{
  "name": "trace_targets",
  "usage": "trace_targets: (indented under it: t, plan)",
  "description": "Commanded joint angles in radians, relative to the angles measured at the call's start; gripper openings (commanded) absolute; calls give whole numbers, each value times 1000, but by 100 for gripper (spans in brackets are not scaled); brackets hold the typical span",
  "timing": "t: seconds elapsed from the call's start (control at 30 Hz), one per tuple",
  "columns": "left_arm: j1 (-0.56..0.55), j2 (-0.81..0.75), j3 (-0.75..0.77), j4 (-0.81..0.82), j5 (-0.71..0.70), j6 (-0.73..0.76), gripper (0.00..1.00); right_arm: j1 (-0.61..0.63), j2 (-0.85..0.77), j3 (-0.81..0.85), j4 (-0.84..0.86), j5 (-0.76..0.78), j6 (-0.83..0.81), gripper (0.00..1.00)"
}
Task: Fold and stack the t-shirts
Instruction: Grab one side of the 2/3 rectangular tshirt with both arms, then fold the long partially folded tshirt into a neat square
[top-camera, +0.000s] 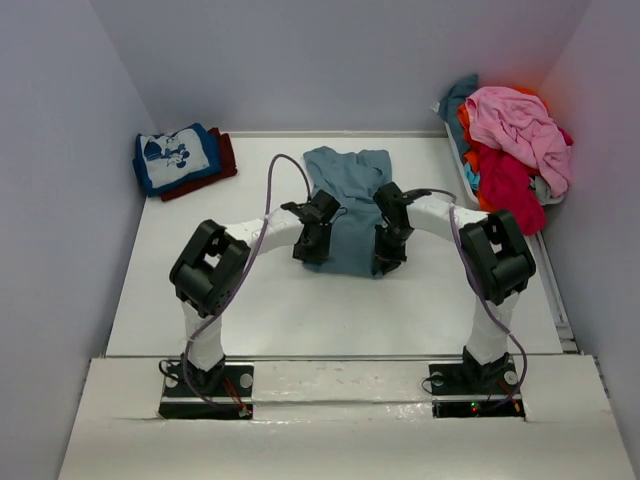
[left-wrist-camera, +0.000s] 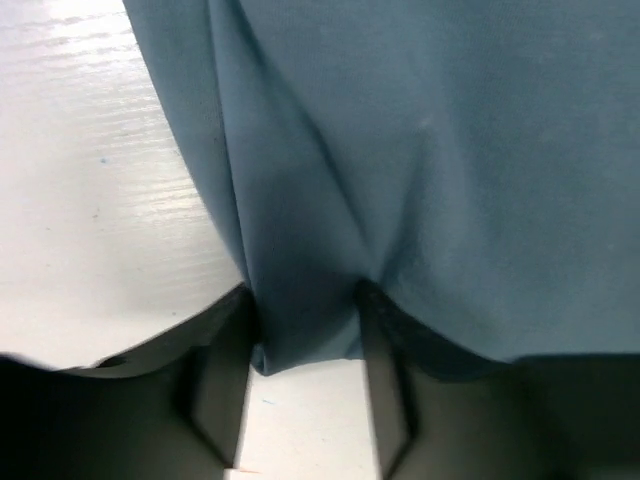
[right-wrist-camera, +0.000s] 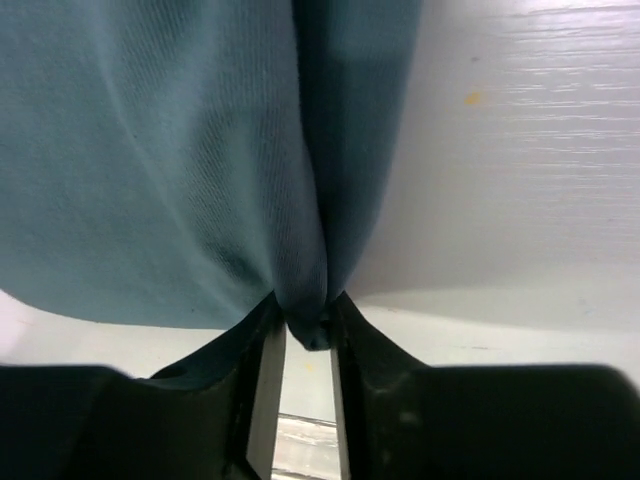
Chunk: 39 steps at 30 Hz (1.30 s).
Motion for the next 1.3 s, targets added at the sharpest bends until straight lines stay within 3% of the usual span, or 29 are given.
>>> trace_targets:
  t: [0.0,0.1,0.2,0.87,1.27]
  plan:
    - [-15,-5,-57,-74,-3,-14,31,21,-4,-29,40,2,11,25]
    - [-24,-14,-64,-80,-22,-21,6,21,-21,-27,33,16,14,15]
    - [-25,-43,-71,-85,-53,-29,6,30,-59,-34,24,28,23,7]
    - [-210,-446,-60,-281,-328,-201,6,162,-516,2,-198,245,129,7]
    - [-342,-600,5,-456,-458,-350,6,299,-640,43,-327,337,238,7]
